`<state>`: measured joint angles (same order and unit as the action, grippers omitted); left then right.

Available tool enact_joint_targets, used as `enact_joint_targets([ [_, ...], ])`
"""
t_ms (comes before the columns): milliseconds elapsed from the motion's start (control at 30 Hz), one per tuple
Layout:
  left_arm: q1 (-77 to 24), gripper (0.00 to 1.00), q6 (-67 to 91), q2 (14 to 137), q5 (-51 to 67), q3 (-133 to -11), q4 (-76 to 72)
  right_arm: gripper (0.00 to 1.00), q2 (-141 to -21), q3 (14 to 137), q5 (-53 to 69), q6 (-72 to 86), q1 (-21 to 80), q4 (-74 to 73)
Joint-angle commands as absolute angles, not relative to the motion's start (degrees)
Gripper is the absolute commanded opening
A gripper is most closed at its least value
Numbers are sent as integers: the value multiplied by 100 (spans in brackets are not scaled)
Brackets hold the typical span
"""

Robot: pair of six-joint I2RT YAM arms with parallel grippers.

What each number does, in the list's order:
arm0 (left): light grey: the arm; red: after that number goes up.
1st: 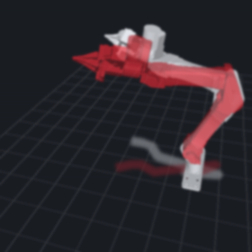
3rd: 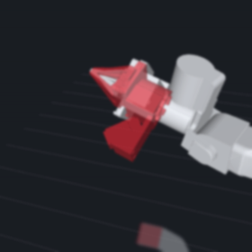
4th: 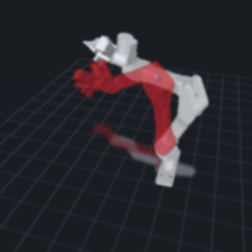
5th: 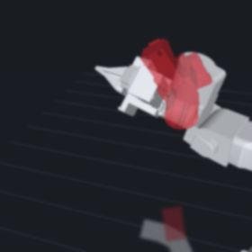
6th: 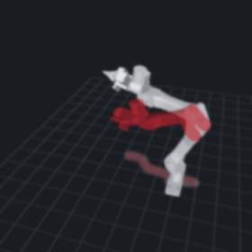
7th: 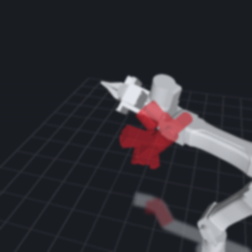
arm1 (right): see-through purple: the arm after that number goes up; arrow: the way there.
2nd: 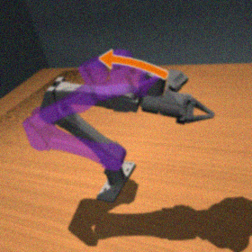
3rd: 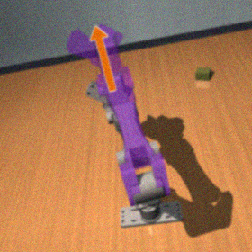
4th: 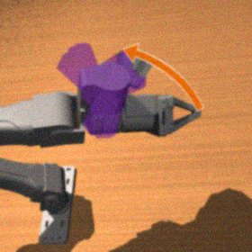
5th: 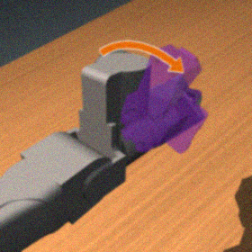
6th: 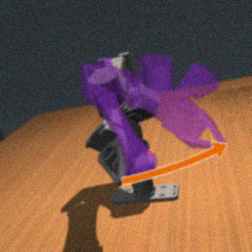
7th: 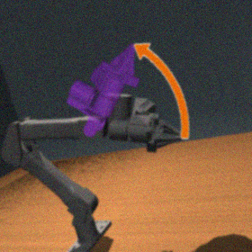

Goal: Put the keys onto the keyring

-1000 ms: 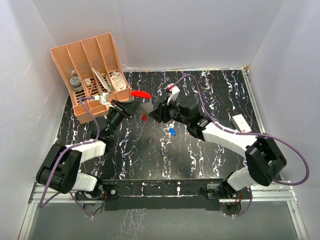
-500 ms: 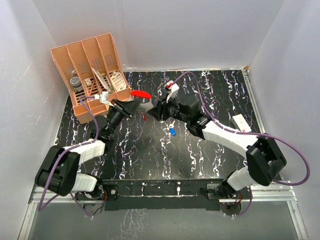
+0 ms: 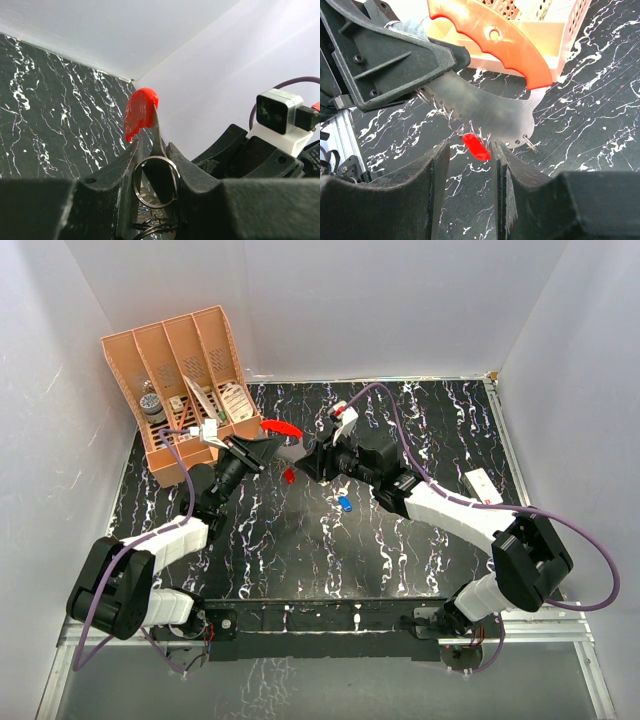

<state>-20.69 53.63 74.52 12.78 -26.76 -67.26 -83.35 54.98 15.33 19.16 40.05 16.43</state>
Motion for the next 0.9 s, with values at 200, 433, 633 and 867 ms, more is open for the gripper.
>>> enact_joint_targets([
  [200,-2054,0,5765,7244,1204,-3087,-6332,37,-8165,5710,1293,1696,3973,1700],
  [433,-2054,0,5815,7234,1187,-3155,-6171,37,-8181,5671,1336,1714,3955,1804],
  [633,-2048,0,5853,7259,1203,-3193,-6125,35,-8286,5817,1534,1632,3961,1718],
  [867,-2049,0,5899,7312,1255,-3249,-6073,34,-8403,5979,1747,1461,3980,1713],
])
